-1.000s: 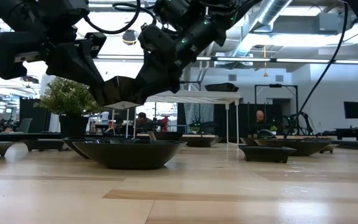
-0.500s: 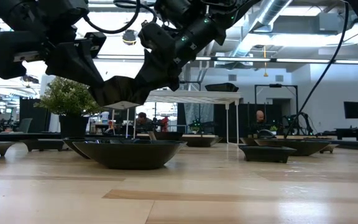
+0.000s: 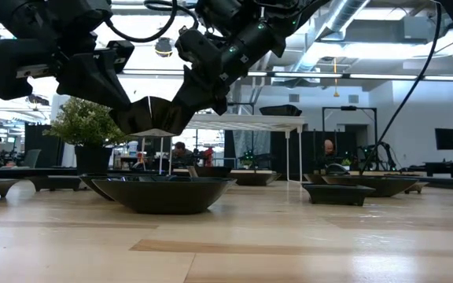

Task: Pick & Place Mini shaped plates
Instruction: Stack the black distorted square plate on top of the black distorted square plate on the shelf

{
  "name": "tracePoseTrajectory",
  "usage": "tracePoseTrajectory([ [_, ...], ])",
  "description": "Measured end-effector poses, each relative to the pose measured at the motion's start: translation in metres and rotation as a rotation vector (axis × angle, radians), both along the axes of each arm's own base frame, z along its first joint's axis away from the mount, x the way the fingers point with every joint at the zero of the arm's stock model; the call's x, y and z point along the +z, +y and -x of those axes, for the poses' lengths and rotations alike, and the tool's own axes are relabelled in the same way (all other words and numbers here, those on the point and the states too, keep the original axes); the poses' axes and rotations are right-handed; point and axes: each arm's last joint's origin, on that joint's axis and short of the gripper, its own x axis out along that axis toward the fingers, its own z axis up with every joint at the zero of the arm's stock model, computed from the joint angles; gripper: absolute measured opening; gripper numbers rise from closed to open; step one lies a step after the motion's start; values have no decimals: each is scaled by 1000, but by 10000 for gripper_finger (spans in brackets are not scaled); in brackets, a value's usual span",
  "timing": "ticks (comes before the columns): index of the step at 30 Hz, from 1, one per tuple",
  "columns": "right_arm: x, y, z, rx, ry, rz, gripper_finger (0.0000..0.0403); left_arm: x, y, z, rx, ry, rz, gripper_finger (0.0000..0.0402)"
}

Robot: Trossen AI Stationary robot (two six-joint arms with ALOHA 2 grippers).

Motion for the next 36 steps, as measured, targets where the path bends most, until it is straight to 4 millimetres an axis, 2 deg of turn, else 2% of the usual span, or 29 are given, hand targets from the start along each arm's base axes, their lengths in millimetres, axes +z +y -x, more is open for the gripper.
tracePoseTrajectory([
  [9,-1,0,0,-9,6,1,29,0,0,0,2,0,-2,10],
  [19,-3,0,2,-14,35,13,120,0,0,0,5,-2,-5,10],
  [26,-3,0,2,-20,33,9,161,0,0,0,5,-2,-5,9],
  [31,-3,0,2,-22,33,7,149,0,0,0,3,-1,-3,8],
  [36,-3,0,2,-18,32,12,81,0,0,0,5,-2,-5,10],
])
